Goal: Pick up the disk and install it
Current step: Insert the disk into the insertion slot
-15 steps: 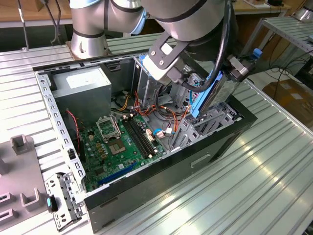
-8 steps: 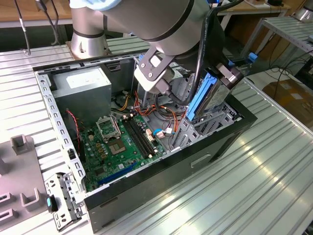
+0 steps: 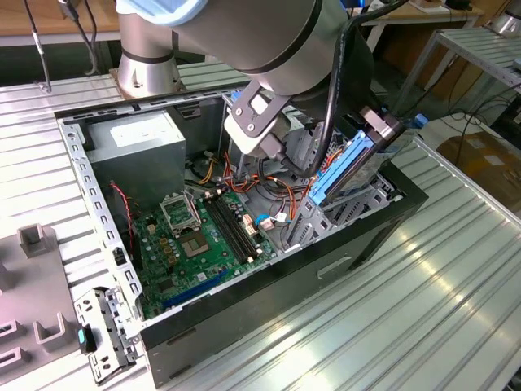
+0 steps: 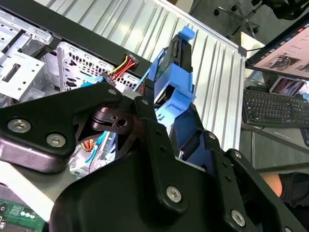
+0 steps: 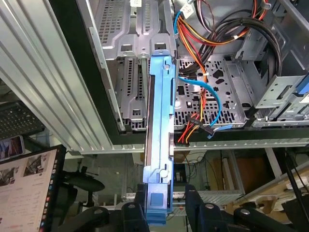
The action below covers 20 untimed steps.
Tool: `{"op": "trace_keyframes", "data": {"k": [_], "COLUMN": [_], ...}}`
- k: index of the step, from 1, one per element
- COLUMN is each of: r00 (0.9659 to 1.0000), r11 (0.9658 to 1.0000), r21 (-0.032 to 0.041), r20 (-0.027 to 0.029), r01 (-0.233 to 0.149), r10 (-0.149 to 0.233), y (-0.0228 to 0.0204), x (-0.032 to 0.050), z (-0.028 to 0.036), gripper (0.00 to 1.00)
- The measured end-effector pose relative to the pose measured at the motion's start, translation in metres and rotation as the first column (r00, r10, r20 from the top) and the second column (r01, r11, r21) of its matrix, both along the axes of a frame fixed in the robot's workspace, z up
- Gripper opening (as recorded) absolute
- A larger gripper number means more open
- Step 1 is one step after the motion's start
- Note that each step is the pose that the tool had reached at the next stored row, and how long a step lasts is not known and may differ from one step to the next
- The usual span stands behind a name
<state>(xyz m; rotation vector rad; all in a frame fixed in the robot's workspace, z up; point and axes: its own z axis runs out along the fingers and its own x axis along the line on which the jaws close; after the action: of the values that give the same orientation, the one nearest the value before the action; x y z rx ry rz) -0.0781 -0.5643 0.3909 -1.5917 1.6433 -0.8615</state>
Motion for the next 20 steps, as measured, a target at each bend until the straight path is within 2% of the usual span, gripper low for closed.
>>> {"op": "trace_keyframes", "data": {"k": [5,8,10,11,13,16,18,20], "r00": [1.0000,1.0000,1.0000,0.9999,0.9994,0.9966,0.9932,0.9894], "r11": [1.0000,1.0000,1.0000,1.0000,1.0000,1.0000,1.0000,1.0000], "r21": [-0.0002,0.0000,-0.0001,0.0003,-0.0002,-0.0010,-0.0009,-0.0011], "r20": [0.0014,-0.0004,-0.0054,-0.0132,-0.0351,-0.0827,-0.1166,-0.1449], "r01": [0.000,0.000,0.000,0.000,0.000,0.000,0.000,0.000], "r10": [0.000,0.000,0.000,0.000,0.000,0.000,0.000,0.000], "y": [0.0001,0.0002,0.0003,0.0004,0.0004,0.0005,0.0005,0.0005], "x": [0.0000,0.0000,0.0000,0.0000,0.0000,0.0000,0.0000,0.0001], "z": [0.0024,0.0078,0.0109,0.0113,0.0121,0.0131,0.0138,0.0144], "gripper": [0.45,0.45,0.45,0.45,0.45,0.45,0.45,0.45]}}
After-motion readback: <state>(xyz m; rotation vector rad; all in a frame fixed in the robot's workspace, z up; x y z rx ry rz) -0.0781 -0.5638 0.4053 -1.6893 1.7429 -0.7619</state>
